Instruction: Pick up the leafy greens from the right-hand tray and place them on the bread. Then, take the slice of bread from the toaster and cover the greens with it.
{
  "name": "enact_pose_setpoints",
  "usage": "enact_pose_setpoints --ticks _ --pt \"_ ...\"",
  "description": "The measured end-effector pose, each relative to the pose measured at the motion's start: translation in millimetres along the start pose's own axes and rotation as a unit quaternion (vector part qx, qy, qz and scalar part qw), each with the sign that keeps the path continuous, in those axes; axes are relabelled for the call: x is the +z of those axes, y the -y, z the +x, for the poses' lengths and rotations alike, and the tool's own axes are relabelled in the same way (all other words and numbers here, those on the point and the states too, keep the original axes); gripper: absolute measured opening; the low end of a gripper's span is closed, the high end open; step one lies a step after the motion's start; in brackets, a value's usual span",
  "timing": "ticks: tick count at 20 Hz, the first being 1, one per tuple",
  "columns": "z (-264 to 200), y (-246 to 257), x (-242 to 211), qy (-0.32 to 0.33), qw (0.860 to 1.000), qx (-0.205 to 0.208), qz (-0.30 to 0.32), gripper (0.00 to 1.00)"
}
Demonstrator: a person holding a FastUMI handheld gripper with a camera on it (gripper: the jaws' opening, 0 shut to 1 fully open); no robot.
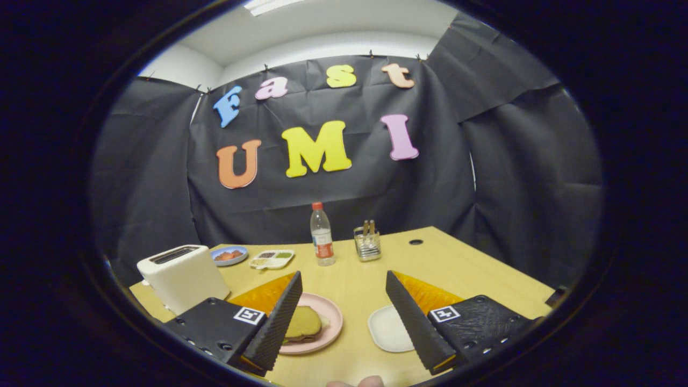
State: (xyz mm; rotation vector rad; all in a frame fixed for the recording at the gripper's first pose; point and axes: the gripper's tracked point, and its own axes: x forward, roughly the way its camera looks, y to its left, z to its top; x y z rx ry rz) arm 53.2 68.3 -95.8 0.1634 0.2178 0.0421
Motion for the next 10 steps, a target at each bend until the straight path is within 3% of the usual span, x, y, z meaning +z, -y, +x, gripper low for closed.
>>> enact_pose_setpoints --ticks 10 --pt "-27.5 14.2 29.2 0.035 0.999 0.006 0.019 0.95"
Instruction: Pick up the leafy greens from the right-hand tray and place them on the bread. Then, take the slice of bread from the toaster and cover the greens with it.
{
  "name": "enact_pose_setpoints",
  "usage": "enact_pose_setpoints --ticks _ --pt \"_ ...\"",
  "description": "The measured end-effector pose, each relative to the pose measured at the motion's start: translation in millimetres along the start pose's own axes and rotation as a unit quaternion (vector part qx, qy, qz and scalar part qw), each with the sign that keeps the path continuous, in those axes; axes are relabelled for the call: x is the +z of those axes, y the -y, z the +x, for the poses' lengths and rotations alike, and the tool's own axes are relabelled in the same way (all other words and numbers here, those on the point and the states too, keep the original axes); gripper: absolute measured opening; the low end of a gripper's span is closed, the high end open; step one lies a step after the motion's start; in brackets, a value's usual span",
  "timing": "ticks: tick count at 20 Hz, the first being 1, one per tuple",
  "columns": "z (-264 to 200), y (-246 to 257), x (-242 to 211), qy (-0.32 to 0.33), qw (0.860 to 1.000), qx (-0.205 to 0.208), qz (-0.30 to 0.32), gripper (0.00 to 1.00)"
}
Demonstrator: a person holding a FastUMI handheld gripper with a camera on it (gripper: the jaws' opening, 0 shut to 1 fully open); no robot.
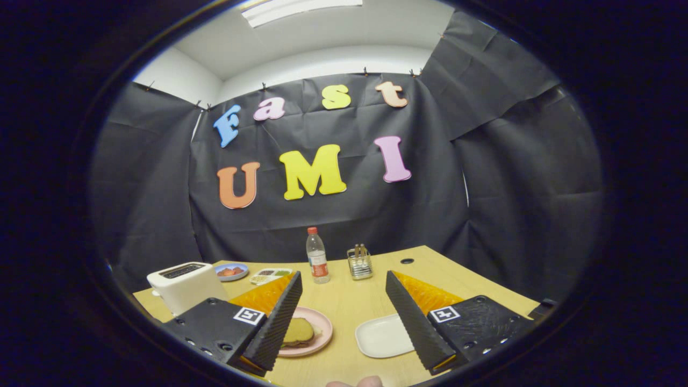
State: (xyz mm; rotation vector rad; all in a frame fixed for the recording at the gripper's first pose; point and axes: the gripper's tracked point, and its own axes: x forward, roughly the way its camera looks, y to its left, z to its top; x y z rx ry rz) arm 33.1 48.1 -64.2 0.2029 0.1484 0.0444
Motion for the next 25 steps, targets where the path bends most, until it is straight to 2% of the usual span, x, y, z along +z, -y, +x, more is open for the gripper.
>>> enact_pose_setpoints --ticks 8,15,25 --pt "-15.0 6.3 25.0 0.028 1.0 -0.007 0.001 0.95" --pt "-27.5 5.3 45.5 0.058 0.998 -0.01 -0.022 0.95" --pt "-31.4 0.2 46.9 0.054 0.998 -0.017 -0.033 0.95"
